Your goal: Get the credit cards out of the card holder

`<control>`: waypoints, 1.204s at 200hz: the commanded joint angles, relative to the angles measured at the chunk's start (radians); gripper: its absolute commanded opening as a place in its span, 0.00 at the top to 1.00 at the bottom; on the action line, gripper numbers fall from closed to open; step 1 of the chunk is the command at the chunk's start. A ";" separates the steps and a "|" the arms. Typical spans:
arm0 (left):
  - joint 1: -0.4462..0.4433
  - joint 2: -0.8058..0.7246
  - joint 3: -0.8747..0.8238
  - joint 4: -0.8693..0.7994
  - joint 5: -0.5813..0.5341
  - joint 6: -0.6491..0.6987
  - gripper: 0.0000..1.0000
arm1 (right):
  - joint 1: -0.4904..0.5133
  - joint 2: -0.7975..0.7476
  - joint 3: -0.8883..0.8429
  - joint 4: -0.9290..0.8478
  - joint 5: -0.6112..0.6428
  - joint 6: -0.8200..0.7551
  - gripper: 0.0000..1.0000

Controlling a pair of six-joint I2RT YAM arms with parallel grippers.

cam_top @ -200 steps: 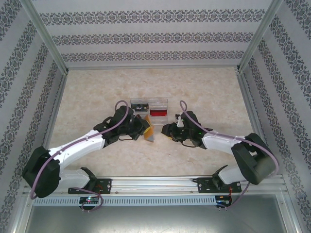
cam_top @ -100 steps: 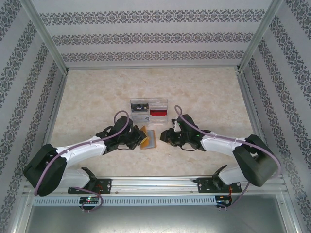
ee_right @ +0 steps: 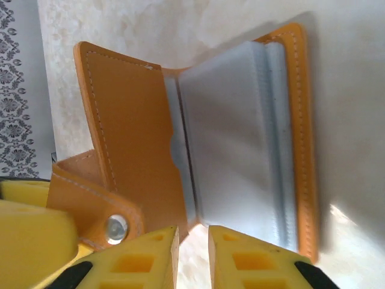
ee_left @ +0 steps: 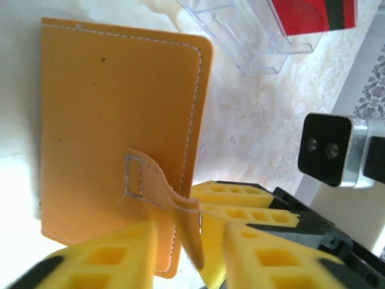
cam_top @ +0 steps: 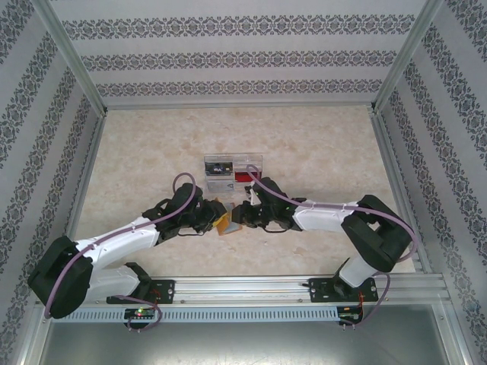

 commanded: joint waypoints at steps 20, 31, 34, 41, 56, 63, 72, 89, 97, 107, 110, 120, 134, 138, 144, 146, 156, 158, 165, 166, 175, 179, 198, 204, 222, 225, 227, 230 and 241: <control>0.031 -0.049 0.045 -0.138 -0.023 0.066 0.54 | 0.030 0.063 0.055 0.041 0.009 0.011 0.77; 0.043 -0.059 0.066 -0.195 -0.035 0.094 0.52 | 0.031 0.064 0.057 0.043 0.009 0.011 0.77; 0.047 -0.063 0.073 -0.212 -0.037 0.101 0.52 | 0.031 0.064 0.057 0.043 0.009 0.010 0.77; 0.056 -0.067 0.089 -0.254 -0.046 0.122 0.51 | 0.031 0.064 0.058 0.042 0.008 0.010 0.77; 0.074 -0.065 0.126 -0.336 -0.058 0.164 0.50 | 0.033 0.068 0.064 0.042 0.003 0.008 0.77; 0.080 -0.060 0.148 -0.379 -0.069 0.184 0.50 | 0.035 0.071 0.067 0.043 0.001 0.007 0.77; 0.080 -0.050 0.169 -0.424 -0.085 0.212 0.49 | 0.038 0.077 0.072 0.044 -0.002 0.007 0.77; 0.084 -0.018 0.213 -0.488 -0.096 0.262 0.45 | 0.045 0.087 0.084 0.046 -0.008 0.004 0.77; 0.085 0.000 0.229 -0.503 -0.100 0.280 0.44 | 0.048 0.091 0.090 0.048 -0.010 0.004 0.77; 0.085 0.021 0.243 -0.514 -0.103 0.295 0.44 | 0.053 0.097 0.097 0.051 -0.016 0.000 0.77; 0.085 0.028 0.247 -0.516 -0.104 0.302 0.43 | 0.054 0.099 0.101 0.050 -0.018 -0.002 0.77; 0.084 0.051 0.262 -0.528 -0.112 0.318 0.43 | 0.056 0.102 0.107 0.048 -0.022 -0.005 0.77; 0.084 0.082 0.281 -0.556 -0.120 0.334 0.43 | 0.056 0.104 0.109 0.048 -0.021 -0.005 0.77; 0.083 0.091 0.286 -0.563 -0.124 0.341 0.43 | 0.056 0.104 0.107 0.048 -0.021 -0.007 0.77; 0.084 0.102 0.292 -0.577 -0.129 0.347 0.44 | 0.056 0.104 0.107 0.048 -0.022 -0.007 0.77; 0.084 0.105 0.292 -0.582 -0.130 0.349 0.44 | 0.056 0.104 0.108 0.048 -0.022 -0.007 0.77; 0.083 0.117 0.294 -0.599 -0.140 0.357 0.45 | 0.056 0.103 0.108 0.046 -0.022 -0.008 0.76; 0.084 0.120 0.294 -0.603 -0.144 0.361 0.46 | 0.056 0.102 0.108 0.046 -0.022 -0.008 0.76; 0.085 0.123 0.295 -0.617 -0.156 0.367 0.48 | 0.056 0.099 0.107 0.043 -0.021 -0.011 0.76; 0.085 0.123 0.295 -0.618 -0.158 0.367 0.49 | 0.056 0.098 0.107 0.043 -0.021 -0.011 0.76; 0.084 0.128 0.295 -0.635 -0.173 0.377 0.53 | 0.055 0.094 0.106 0.037 -0.017 -0.014 0.76; 0.084 0.128 0.295 -0.645 -0.180 0.381 0.55 | 0.055 0.092 0.105 0.036 -0.015 -0.015 0.76; 0.084 0.127 0.292 -0.678 -0.208 0.403 0.61 | 0.047 0.073 0.100 0.020 -0.005 -0.022 0.74; 0.084 0.128 0.293 -0.691 -0.221 0.409 0.62 | 0.043 0.067 0.096 0.014 -0.003 -0.025 0.74; 0.083 0.129 0.283 -0.719 -0.246 0.426 0.63 | 0.029 0.038 0.083 -0.009 0.009 -0.037 0.73; 0.084 0.130 0.279 -0.719 -0.248 0.427 0.64 | 0.027 0.033 0.081 -0.013 0.013 -0.039 0.72; 0.084 0.130 0.277 -0.720 -0.248 0.428 0.64 | 0.026 0.029 0.080 -0.018 0.013 -0.043 0.72; 0.085 0.130 0.274 -0.720 -0.249 0.428 0.65 | 0.024 0.024 0.078 -0.024 0.016 -0.046 0.72; 0.086 0.130 0.259 -0.719 -0.253 0.430 0.66 | 0.014 0.007 0.074 -0.054 0.028 -0.062 0.70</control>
